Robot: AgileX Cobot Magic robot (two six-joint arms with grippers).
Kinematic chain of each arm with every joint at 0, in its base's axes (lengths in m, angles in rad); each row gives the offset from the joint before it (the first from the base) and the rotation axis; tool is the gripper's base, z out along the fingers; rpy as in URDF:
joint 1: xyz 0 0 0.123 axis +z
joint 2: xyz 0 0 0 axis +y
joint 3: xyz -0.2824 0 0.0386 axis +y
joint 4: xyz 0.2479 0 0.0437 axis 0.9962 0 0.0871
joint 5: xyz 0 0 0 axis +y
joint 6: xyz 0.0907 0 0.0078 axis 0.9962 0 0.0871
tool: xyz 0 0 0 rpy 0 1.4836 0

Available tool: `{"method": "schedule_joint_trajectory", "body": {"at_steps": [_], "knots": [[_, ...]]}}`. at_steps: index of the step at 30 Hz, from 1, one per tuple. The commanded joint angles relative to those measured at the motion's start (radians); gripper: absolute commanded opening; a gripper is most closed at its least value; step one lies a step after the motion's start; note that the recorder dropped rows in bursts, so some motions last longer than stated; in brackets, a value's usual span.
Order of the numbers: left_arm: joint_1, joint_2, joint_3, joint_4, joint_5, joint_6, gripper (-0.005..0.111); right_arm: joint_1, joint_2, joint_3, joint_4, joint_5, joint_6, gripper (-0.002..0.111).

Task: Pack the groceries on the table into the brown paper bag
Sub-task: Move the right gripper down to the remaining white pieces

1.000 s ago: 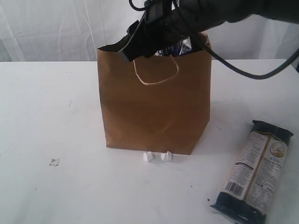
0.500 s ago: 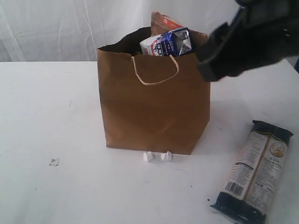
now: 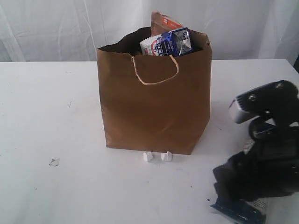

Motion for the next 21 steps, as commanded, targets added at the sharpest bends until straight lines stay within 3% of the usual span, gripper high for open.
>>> {"method": "schedule_joint_trajectory", "body": {"at_steps": [1,8,13,21], "knots": [[0.003,-0.004,0.003,-0.007,0.005,0.003,0.053,-0.002,0.166,0.022,0.058,-0.228,-0.004,0.046],[0.003,-0.004,0.003,-0.007,0.005,0.003,0.053,-0.002,0.490,-0.005,0.168,-0.485,-0.004,0.054],[0.003,-0.004,0.003,-0.007,0.005,0.003,0.053,0.026,0.633,-0.065,0.173,-0.543,-0.015,0.064],[0.003,-0.004,0.003,-0.007,0.005,0.003,0.053,0.026,0.773,-0.165,0.169,-0.546,-0.021,0.064]]}}
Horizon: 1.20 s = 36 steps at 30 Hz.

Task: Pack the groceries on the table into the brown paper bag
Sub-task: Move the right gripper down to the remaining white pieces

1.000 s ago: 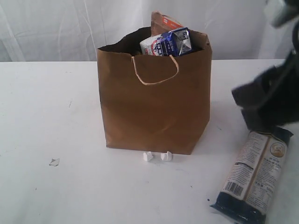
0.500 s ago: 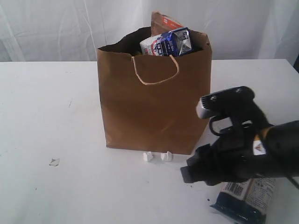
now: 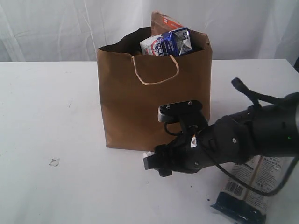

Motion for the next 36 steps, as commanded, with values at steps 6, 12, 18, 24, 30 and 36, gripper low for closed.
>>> {"method": "schedule_joint_trajectory", "body": {"at_steps": [6,12,18,24,30,36], "knots": [[0.003,-0.004,0.003,-0.007,0.005,0.003,0.053,0.001,0.121,-0.095,0.002,0.009,-0.012,0.064],[0.003,-0.004,0.003,-0.007,0.005,0.003,0.053,0.001,0.148,-0.097,0.001,0.004,-0.012,0.064],[0.003,-0.004,0.003,-0.007,0.005,0.003,0.053,0.001,0.175,-0.097,-0.006,-0.019,-0.014,0.064],[0.003,-0.004,0.003,-0.007,0.005,0.003,0.053,-0.001,0.190,-0.105,-0.009,-0.042,-0.020,0.064],[0.003,-0.004,0.003,-0.007,0.005,0.003,0.053,-0.028,0.190,-0.105,-0.024,-0.049,-0.020,0.063],[0.003,-0.004,0.003,-0.007,0.005,0.003,0.053,-0.039,0.190,-0.105,-0.028,-0.055,-0.020,0.055]]}}
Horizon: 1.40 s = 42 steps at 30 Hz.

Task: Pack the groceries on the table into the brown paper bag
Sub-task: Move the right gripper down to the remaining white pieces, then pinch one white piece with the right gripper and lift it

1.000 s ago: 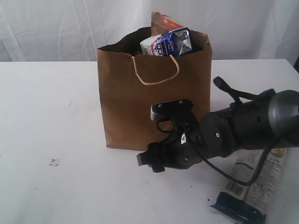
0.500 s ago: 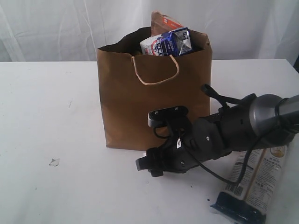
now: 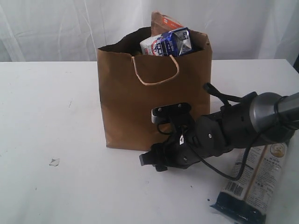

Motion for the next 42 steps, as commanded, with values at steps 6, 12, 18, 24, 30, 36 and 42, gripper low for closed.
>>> {"method": "schedule_joint_trajectory", "body": {"at_steps": [6,12,18,24,30,36,42], "knots": [[0.003,-0.004,0.003,-0.007,0.005,0.003,0.053,-0.011,0.004,-0.003,-0.009,-0.017,-0.008,0.053],[0.003,-0.004,0.003,-0.007,0.005,0.003,0.053,-0.011,0.004,-0.003,-0.009,-0.029,-0.010,0.036],[0.003,-0.004,0.003,-0.007,0.005,0.003,0.053,-0.011,0.004,-0.003,-0.009,-0.030,-0.008,0.018],[0.003,-0.004,0.003,-0.007,0.005,0.003,0.053,-0.011,0.004,-0.003,-0.009,0.003,-0.008,0.000],[0.003,-0.004,0.003,-0.007,0.005,0.003,0.053,-0.011,-0.012,-0.001,-0.009,0.045,-0.008,0.000],[0.003,-0.004,0.003,-0.007,0.005,0.003,0.053,-0.011,-0.083,0.040,-0.009,0.042,-0.008,0.000],[0.003,-0.004,0.003,-0.007,0.005,0.003,0.053,-0.011,-0.224,0.153,-0.008,0.046,-0.008,0.000]]}}
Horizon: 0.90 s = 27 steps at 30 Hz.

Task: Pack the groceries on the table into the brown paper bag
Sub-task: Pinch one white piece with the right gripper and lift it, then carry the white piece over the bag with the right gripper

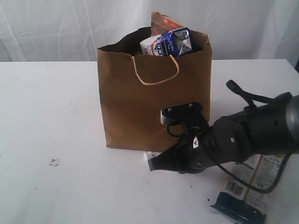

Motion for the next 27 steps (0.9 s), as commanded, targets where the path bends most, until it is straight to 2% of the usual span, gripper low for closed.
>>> {"method": "schedule_joint_trajectory", "body": {"at_steps": [1,6,10,17,23,27], "knots": [[0.003,-0.004,0.003,-0.007,0.005,0.003,0.053,-0.010,-0.133,0.079,-0.001,0.008,-0.006,0.000],[0.003,-0.004,0.003,-0.007,0.005,0.003,0.053,-0.010,-0.379,0.105,-0.001,0.052,-0.006,0.000],[0.003,-0.004,0.003,-0.007,0.005,0.003,0.053,-0.010,-0.539,0.105,-0.010,0.152,-0.006,0.000],[0.003,-0.004,0.003,-0.007,0.005,0.003,0.053,-0.010,-0.739,0.069,-0.152,0.344,-0.002,0.000],[0.003,-0.004,0.003,-0.007,0.005,0.003,0.053,-0.010,-0.690,-0.180,-0.210,0.368,-0.069,0.000],[0.003,-0.004,0.003,-0.007,0.005,0.003,0.053,-0.010,-0.544,-0.336,-0.210,0.355,-0.146,0.000]]}}
